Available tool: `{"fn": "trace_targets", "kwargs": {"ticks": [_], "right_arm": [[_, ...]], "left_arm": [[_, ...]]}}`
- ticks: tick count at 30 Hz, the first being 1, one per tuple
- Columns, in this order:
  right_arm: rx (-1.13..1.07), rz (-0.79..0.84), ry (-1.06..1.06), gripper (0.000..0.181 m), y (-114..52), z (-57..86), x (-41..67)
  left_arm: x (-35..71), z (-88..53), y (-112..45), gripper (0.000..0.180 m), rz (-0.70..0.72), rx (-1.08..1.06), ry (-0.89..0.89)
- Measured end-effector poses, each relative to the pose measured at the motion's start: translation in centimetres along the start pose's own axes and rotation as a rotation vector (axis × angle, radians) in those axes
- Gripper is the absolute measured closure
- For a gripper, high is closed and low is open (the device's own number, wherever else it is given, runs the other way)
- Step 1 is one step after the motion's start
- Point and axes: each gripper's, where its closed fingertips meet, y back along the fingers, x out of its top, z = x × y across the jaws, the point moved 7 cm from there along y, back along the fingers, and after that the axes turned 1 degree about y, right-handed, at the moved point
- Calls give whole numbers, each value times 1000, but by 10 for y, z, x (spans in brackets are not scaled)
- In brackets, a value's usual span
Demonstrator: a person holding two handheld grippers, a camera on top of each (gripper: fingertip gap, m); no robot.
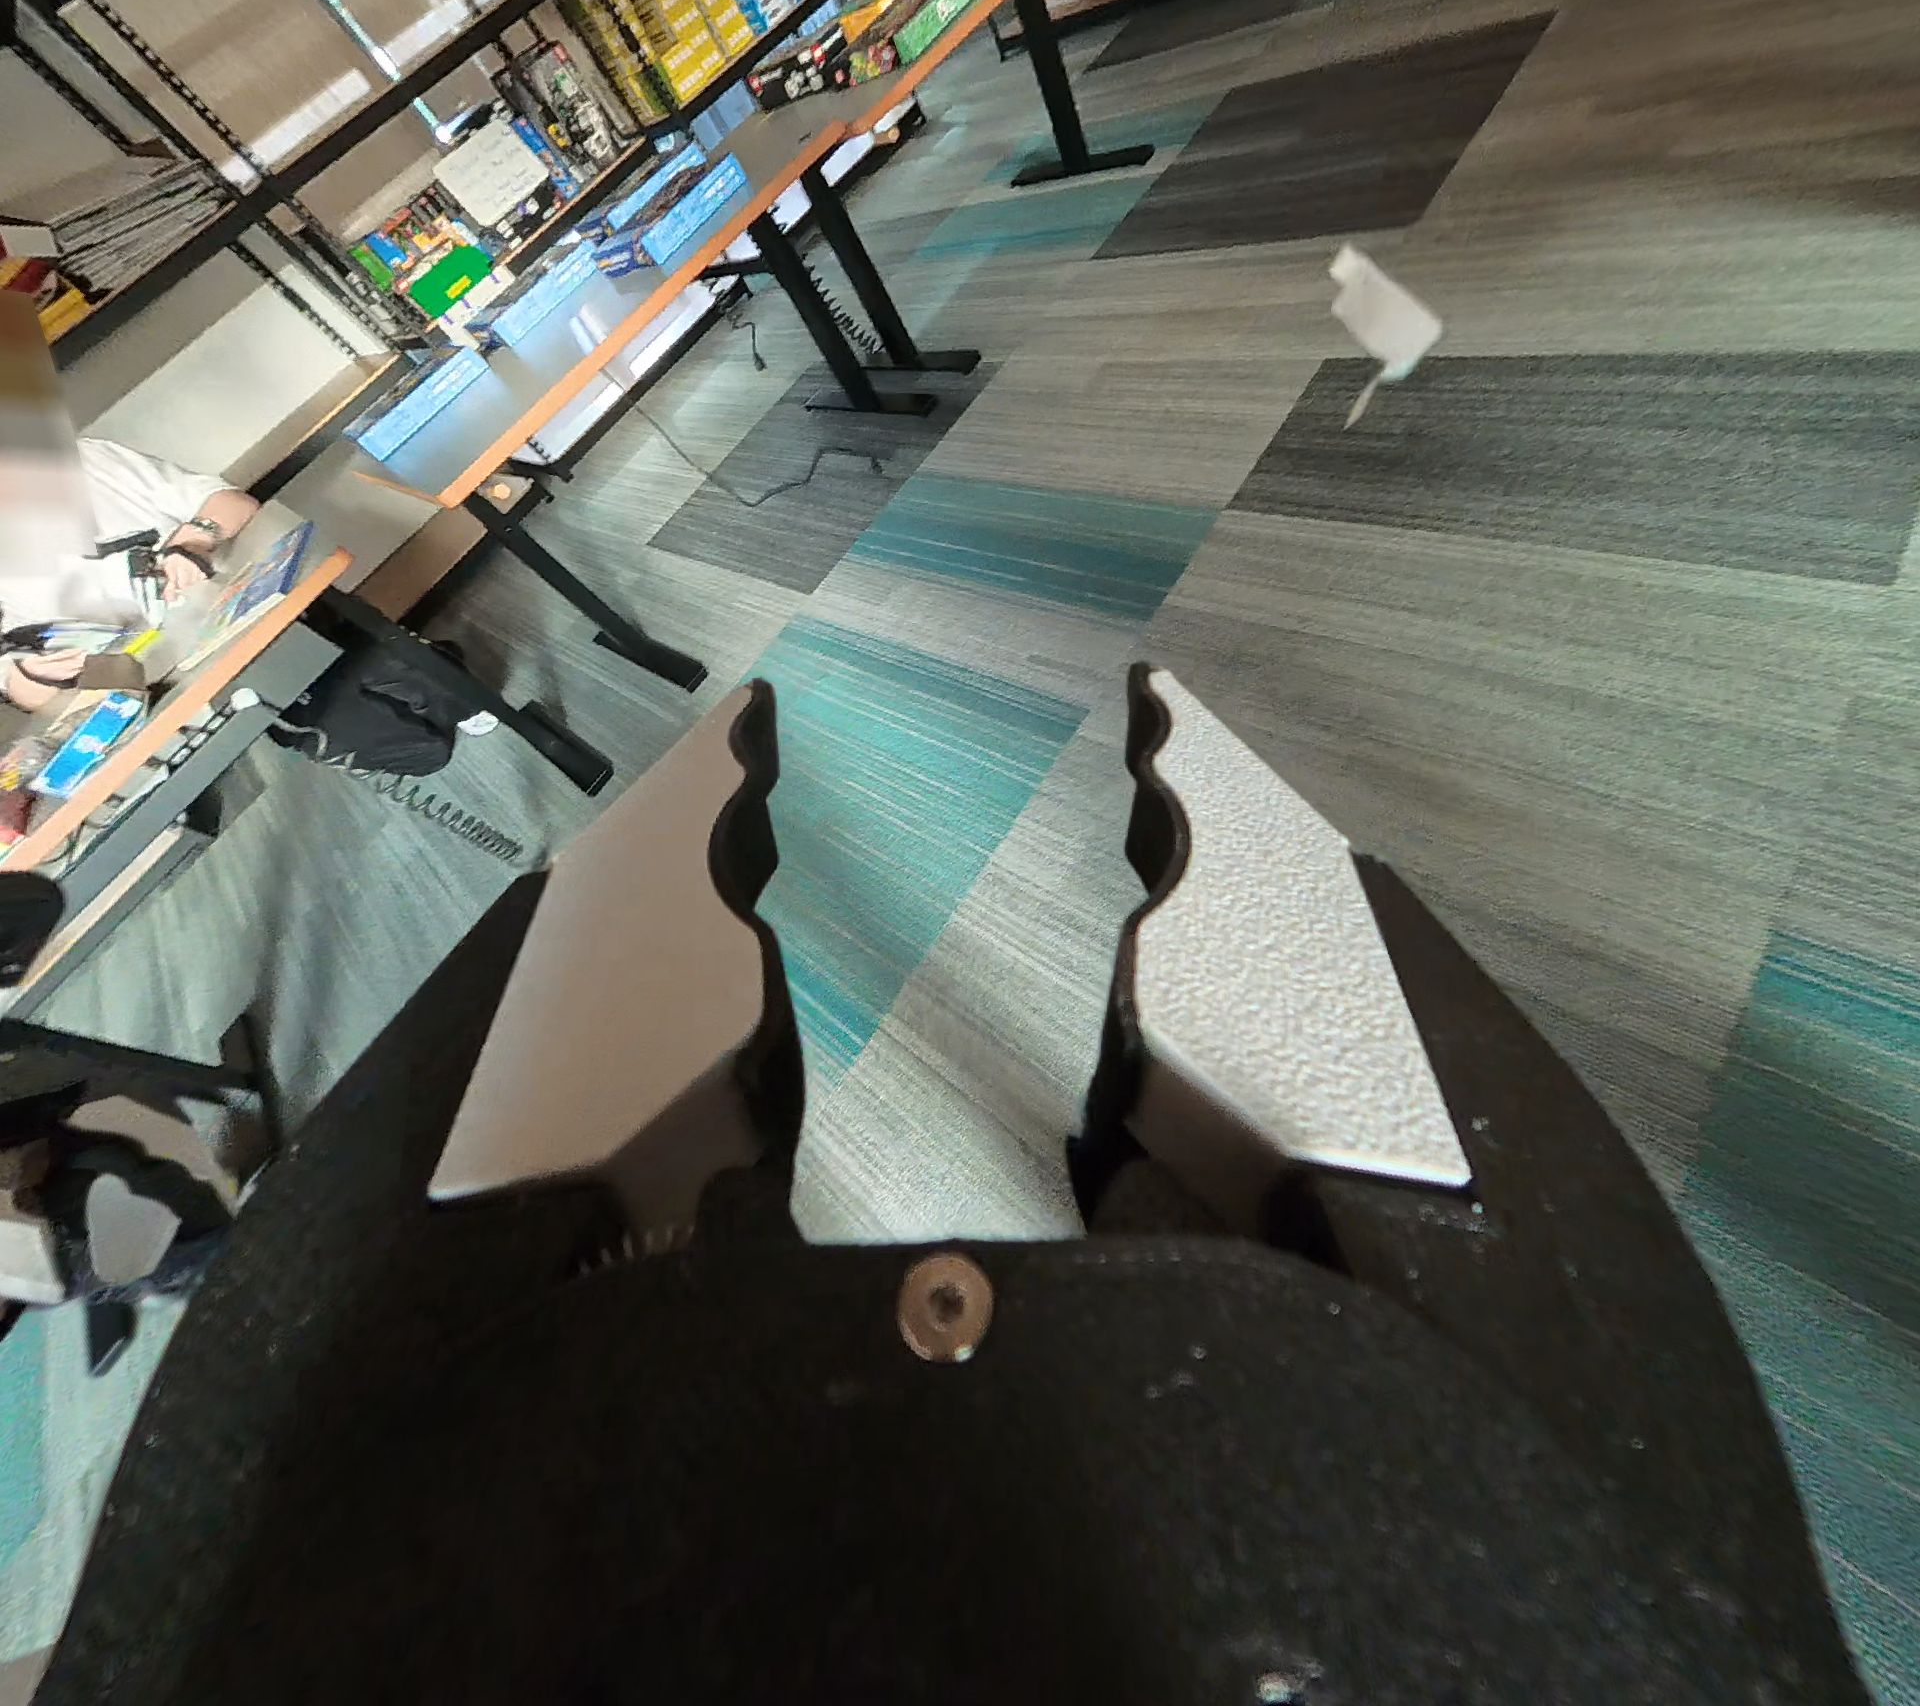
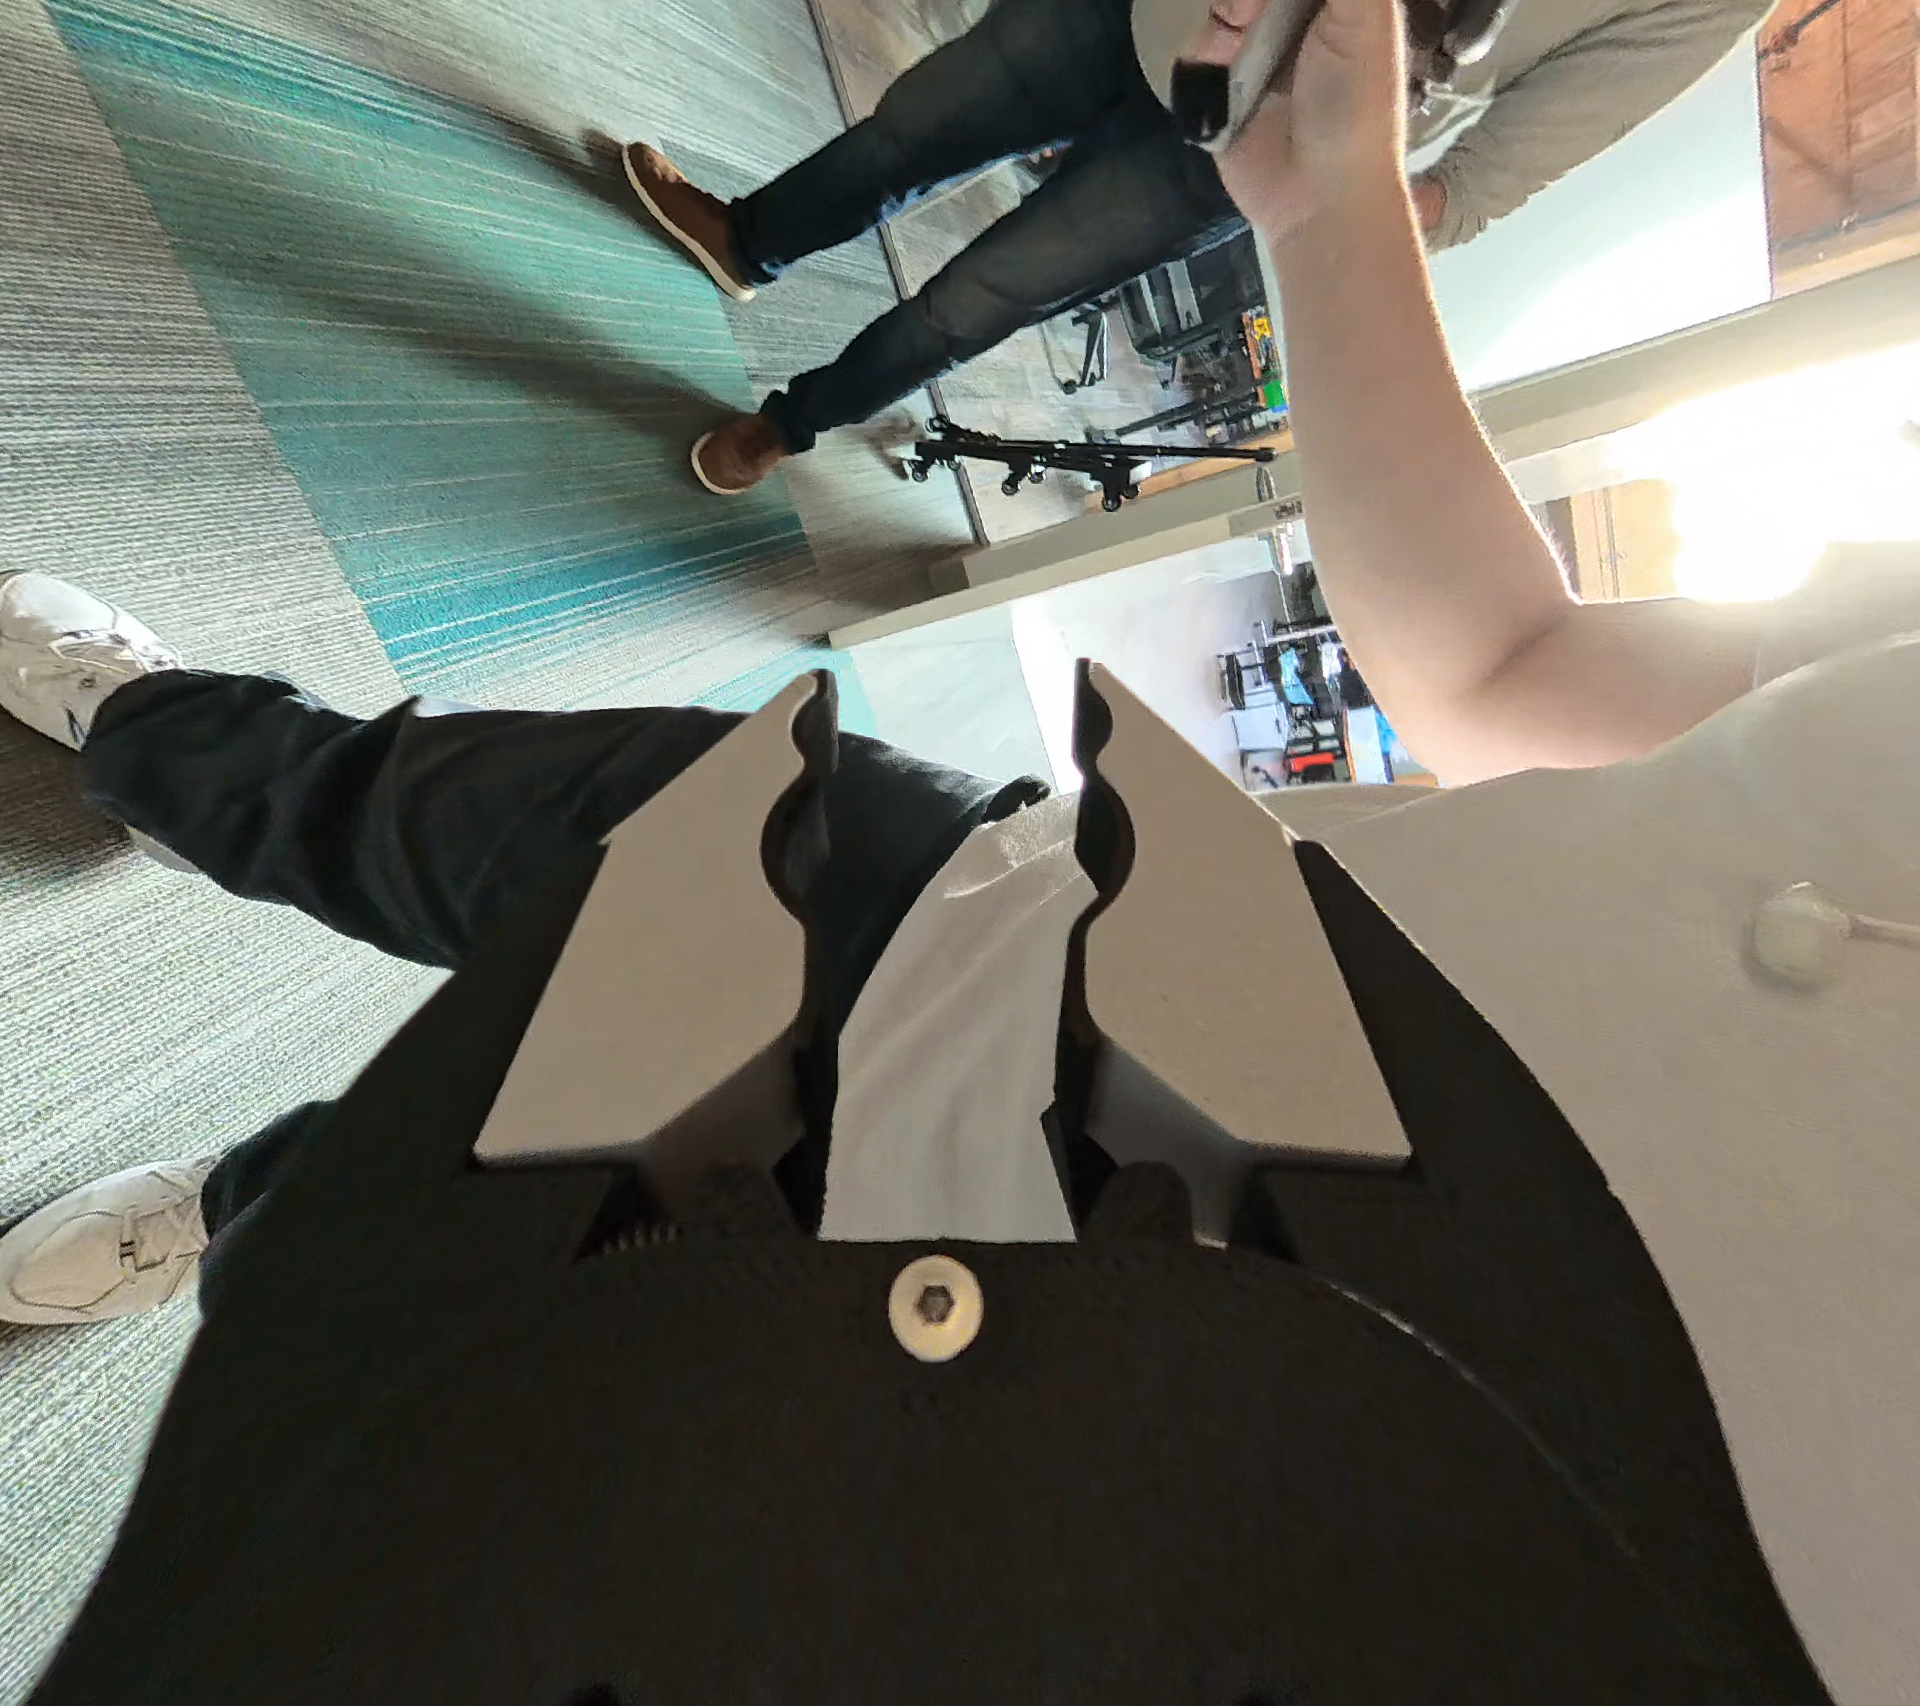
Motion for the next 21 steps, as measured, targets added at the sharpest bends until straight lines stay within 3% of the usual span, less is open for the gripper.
{"fn": "trace_targets", "kwargs": {"ticks": [7, 15, 17, 18, 19, 21], "right_arm": [[-29, -40, -44, 138, -9, -11, 9], [64, -15, 94, 145, -36, -120, 58], [94, 78, 77, 153, -15, -150, 117], [75, 168, 54, 151, 12, -155, 168], [68, 264, -12, 148, 51, -155, 231], [143, 445, -240, 134, 136, -142, 364]], "left_arm": [[-46, -23, -69, 113, -151, 101, -31], [-143, 10, -161, 123, -340, 121, -46], [-119, 28, -200, 126, -286, 137, 25], [-79, 38, -228, 124, -213, 186, -31], [-15, 43, -255, 121, -82, 320, -174], [135, 51, -294, 138, 225, 682, -379]]}}
